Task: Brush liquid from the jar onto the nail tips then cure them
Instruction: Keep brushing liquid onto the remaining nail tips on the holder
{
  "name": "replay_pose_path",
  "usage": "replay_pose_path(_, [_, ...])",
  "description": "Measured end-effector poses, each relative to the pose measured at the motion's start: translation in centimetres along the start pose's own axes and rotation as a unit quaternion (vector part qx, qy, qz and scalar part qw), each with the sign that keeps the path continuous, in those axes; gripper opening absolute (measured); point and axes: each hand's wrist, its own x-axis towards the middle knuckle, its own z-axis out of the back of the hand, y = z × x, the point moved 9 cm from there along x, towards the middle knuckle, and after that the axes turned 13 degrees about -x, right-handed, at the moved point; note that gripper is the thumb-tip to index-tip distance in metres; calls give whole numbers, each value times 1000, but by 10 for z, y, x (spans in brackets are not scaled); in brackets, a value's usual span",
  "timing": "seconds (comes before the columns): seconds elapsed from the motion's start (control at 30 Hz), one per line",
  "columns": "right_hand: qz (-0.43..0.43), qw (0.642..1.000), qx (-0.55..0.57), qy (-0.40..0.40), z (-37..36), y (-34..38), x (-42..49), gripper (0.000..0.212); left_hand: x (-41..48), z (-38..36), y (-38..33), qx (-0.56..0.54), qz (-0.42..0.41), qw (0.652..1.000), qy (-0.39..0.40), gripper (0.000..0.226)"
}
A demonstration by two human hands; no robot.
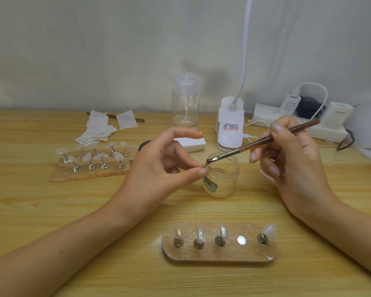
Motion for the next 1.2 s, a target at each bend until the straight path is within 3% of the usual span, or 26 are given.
replay_pose_path(0.17, [-36, 998, -24, -35, 9, -10, 2, 27, -1, 2, 4, -16, 7, 1000, 6, 53])
replay_pose_path(0.3, [10, 1000, 9, -5, 3, 0, 0, 23, 0, 2, 5, -27, 10, 1000, 9, 54])
replay_pose_path(0.57, [-16, 999, -9, -38, 10, -5, 1, 26, 0, 2, 4, -42, 11, 999, 8, 55])
replay_pose_path(0.77, [13, 1000, -9, 5, 0, -1, 1, 20, 0, 1, 3, -37, 4, 999, 13, 55])
replay_pose_path(1.07, [-2, 999, -47, -25, 6, -3, 0, 24, 0, 1, 3, -33, 5, 999, 11, 55])
replay_pose_path(1.2, [19, 999, -12, -38, 8, 4, -1, 25, 0, 1, 3, -38, 6, 999, 13, 55])
